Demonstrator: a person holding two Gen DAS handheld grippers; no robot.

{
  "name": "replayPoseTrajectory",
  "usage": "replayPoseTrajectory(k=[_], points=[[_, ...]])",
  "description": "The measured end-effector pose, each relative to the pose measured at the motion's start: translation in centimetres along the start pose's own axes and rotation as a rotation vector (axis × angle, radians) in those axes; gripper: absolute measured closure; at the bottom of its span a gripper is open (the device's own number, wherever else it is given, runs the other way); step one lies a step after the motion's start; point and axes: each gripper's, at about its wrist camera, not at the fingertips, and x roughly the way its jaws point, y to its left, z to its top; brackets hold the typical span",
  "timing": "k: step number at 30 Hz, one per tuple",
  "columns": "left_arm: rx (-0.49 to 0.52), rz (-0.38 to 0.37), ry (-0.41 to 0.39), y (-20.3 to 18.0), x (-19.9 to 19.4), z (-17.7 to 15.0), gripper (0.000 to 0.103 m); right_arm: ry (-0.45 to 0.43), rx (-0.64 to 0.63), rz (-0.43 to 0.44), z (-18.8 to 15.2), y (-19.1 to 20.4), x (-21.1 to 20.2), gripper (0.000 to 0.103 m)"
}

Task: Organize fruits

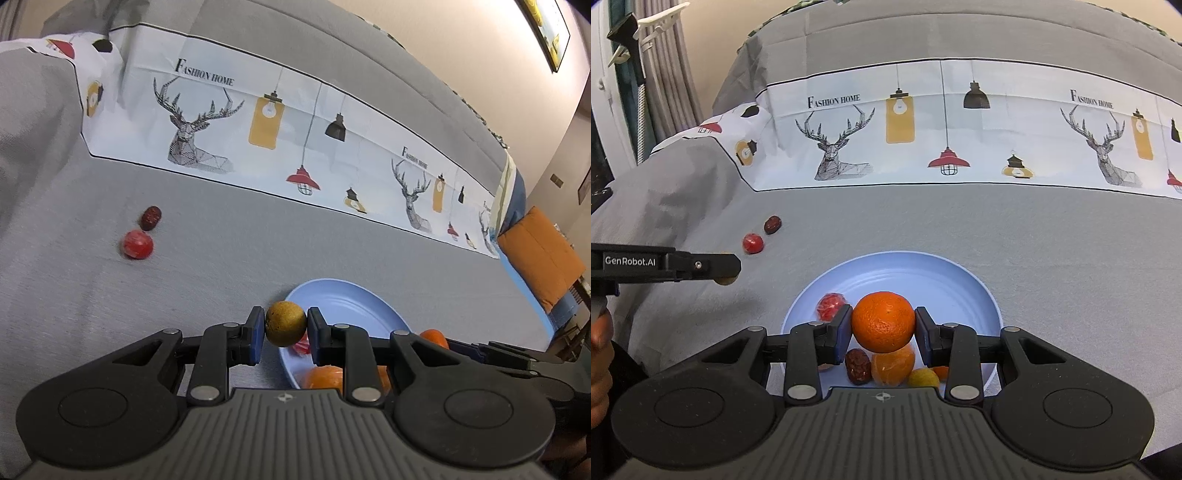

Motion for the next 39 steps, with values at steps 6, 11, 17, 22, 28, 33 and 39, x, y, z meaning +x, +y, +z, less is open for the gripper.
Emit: replayPoseTrajectory(k=[6,11,17,22,28,33,39], points=[[0.063,-0.04,0.015,-1.6,0.9,-0.7,0.076,0.004,0.001,-0.012,0.0,0.1,0.5,0.065],[0.128,-0.068,0.025,-3.0,1.6,-1.5,0.076,0.01,0.006,-0.038,-0.1,0.1,0.8,0.065],[0.147,-0.085,0.044,-3.6,2.5,-2.0,0.076,0.025,0.012,-0.05,-0.2,-0.1,1.2,0.065],[0.15,-0.093,0.052,-3.7,3.1,-2.2,0.076,0.037,0.003,-0.052,-0.3,0.1,1.5,0.065],[0.148,-0.103,0.057,-3.9,3.4,-2.2,0.076,0.048,-0.011,-0.054,-0.3,0.4,1.8,0.065],[0.161,-0.115,0.056,-4.2,3.7,-2.3,0.076,0.05,-0.014,-0.059,-0.3,0.5,1.9,0.065],[0.167,-0.124,0.047,-4.4,3.7,-2.4,0.076,0.046,-0.019,-0.065,-0.4,0.5,1.9,0.065]])
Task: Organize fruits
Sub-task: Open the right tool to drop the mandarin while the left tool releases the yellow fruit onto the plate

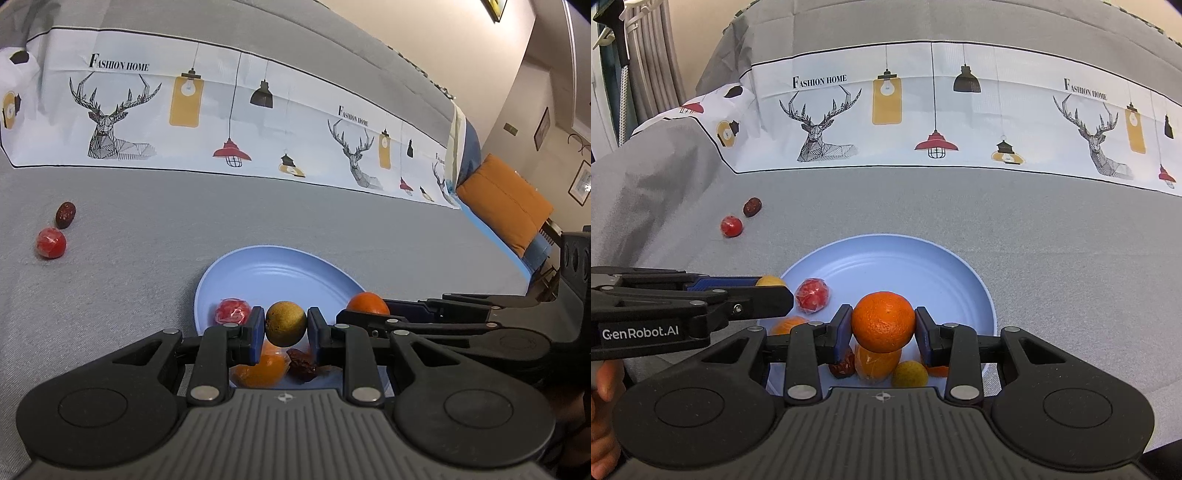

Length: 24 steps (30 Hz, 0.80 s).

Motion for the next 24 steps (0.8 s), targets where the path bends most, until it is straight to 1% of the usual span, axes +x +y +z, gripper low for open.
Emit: replayPoseTrajectory(k=[5,9,11,13,14,15,17,18,24], points=[[0.01,-0.004,-0.027,-0.2,-0.2,0.0,0.076,-0.018,0.007,-0.015,-0.1,0.1,-0.1,0.065],[0.049,-0.027,-0.089,-1.0,-0.6,-0.2,0.076,-0.055,0.025,-0.048,0.0,-0.2,-0.5,0.064],[0.062,-0.039,-0.122,-1.2,-0.9,-0.3,0.076,-0.055,0.039,-0.054,0.0,-0.5,-0.4,0.061],[0.066,-0.046,-0.135,-1.4,-1.0,-0.4,0.068,-0.057,0.043,-0.062,0.0,-0.6,-0.5,0.047],[0.064,-0.042,-0.133,-1.5,-0.9,-0.3,0.052,-0.058,0.044,-0.064,0.0,-0.6,-0.5,0.045],[0.062,-0.03,-0.134,-1.5,-0.9,-0.3,0.044,-0.058,0.045,-0.064,0.1,-0.7,-0.5,0.042],[0.051,-0.014,-0.135,-1.2,-1.0,-0.3,0.04,-0.057,0.051,-0.067,0.1,-0.8,-0.5,0.038],[0.041,-0.012,-0.134,-1.0,-1.0,-0.2,0.04,-0.055,0.055,-0.066,0.1,-0.9,-0.5,0.035],[-0.009,0.032,-0.111,0.3,-0.9,0.2,0.04,-0.046,0.057,-0.059,0.0,-0.9,-0.4,0.033]])
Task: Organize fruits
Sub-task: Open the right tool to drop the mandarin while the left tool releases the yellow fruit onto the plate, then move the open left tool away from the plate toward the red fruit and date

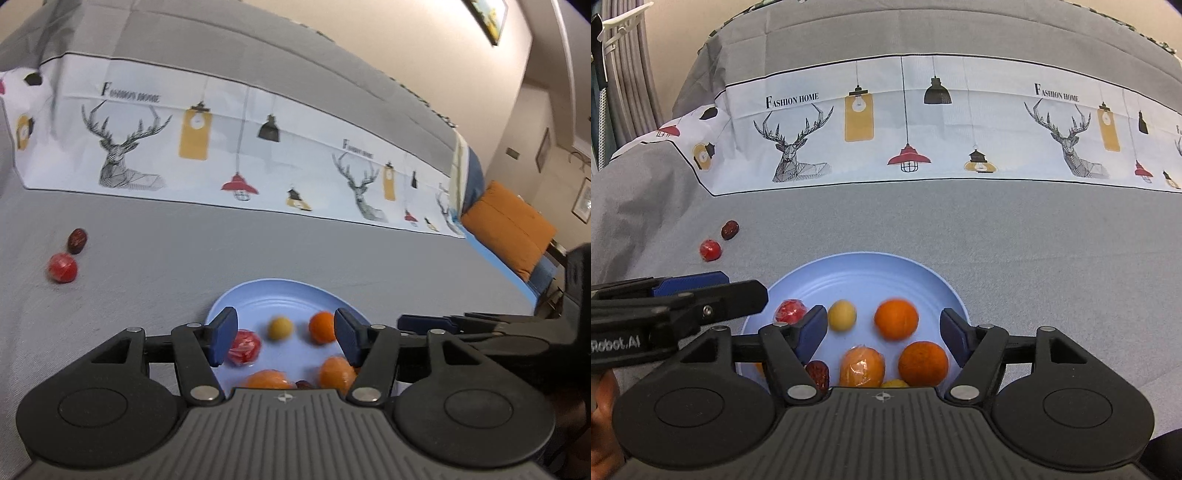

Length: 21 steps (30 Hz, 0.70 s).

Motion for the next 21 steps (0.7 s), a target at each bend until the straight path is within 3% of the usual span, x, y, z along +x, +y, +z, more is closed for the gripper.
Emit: replayPoseTrajectory(k=[8,14,21], points=[[-0.028,0.035,0.008,0.99,-0.24,0.26,0.041,0.004,0.003,0.004,0.03,0.01,0.0,0.032],[-0.015,0.026,0.022,0.86,-0.15,0.34,0.054,0.009,-0.002,0.009,-0.05,0.0,0.07,0.032],[-0.029,0.028,0.035,1.08,-0.01,0.3,0.054,0.012,-0.003,0.011,-0.03,-0.03,0.12,0.032]])
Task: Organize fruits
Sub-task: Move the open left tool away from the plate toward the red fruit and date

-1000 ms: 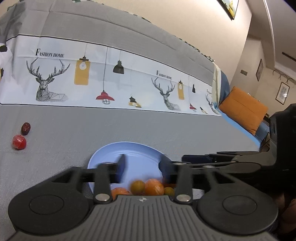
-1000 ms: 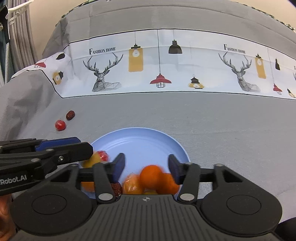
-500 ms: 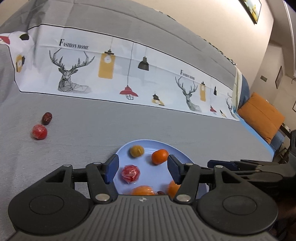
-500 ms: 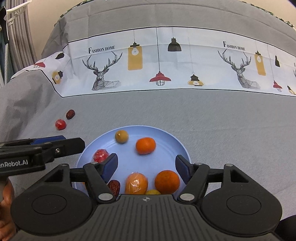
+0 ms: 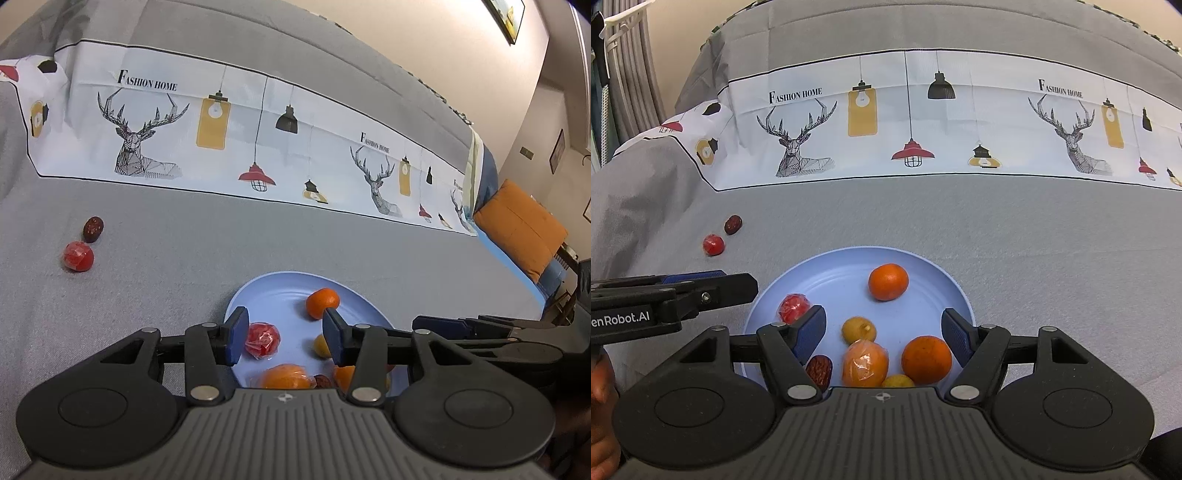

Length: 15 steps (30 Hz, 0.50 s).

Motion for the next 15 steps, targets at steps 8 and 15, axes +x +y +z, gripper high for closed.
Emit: replayPoseTrajectory(k=[8,15], points=[[-0.004,0.004,0.007,0.1,0.09,0.1,0.054,0.001,-0.003,0.001,-0.1,0.08,0.03,0.031],[-0.004,0.003,0.007,0.14,0.03,0.11,0.054,0.001,-0.003,0.001,-0.09,0.08,0.04,0.031]])
